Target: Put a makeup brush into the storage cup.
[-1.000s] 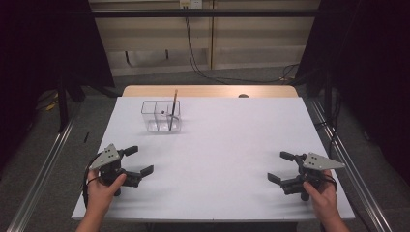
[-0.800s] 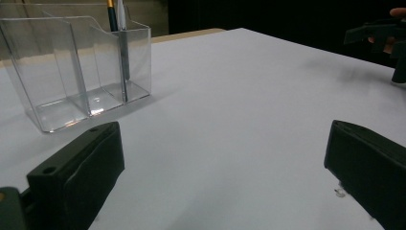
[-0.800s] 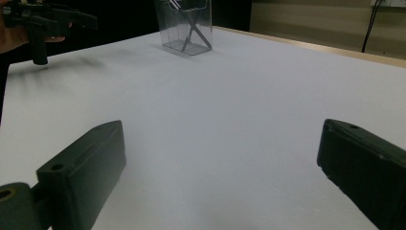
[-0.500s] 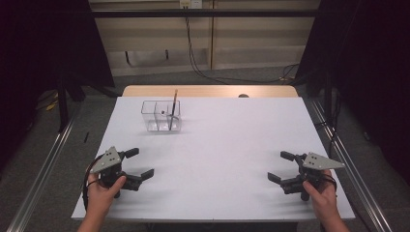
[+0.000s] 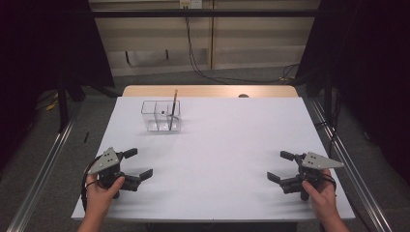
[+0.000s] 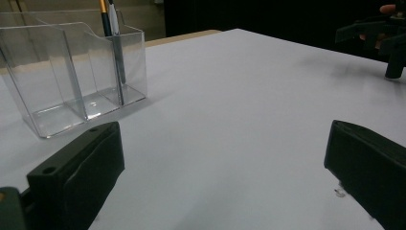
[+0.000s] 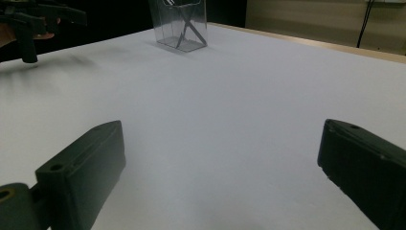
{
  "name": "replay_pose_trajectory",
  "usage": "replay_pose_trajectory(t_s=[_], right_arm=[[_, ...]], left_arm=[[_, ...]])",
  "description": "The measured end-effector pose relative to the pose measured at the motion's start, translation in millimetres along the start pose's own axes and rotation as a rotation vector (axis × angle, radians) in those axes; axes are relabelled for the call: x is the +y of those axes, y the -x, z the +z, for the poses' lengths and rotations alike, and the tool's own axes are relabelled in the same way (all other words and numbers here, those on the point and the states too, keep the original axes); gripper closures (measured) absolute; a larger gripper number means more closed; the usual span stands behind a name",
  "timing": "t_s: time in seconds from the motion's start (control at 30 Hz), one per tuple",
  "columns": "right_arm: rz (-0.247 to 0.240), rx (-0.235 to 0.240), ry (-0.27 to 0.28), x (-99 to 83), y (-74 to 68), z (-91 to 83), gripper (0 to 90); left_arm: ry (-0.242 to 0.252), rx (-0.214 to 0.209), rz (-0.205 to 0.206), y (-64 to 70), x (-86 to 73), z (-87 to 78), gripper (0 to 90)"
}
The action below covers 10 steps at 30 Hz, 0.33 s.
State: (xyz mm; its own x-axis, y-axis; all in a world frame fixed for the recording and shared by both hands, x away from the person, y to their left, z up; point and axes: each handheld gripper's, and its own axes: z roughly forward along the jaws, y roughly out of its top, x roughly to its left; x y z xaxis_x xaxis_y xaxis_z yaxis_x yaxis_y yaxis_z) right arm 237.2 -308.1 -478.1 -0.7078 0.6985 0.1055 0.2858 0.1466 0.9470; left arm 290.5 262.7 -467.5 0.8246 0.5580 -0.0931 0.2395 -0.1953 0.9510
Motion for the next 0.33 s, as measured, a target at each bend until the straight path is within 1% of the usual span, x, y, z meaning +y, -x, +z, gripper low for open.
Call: replay_pose_trajectory(t_s=[0.33], right_arm=[[0.001,-0.001,-0.001,-0.3,0.3,2.4,2.1]], left_arm=[[-0.001,0.004,0.004,0.4,-0.4,0.3,0.0]])
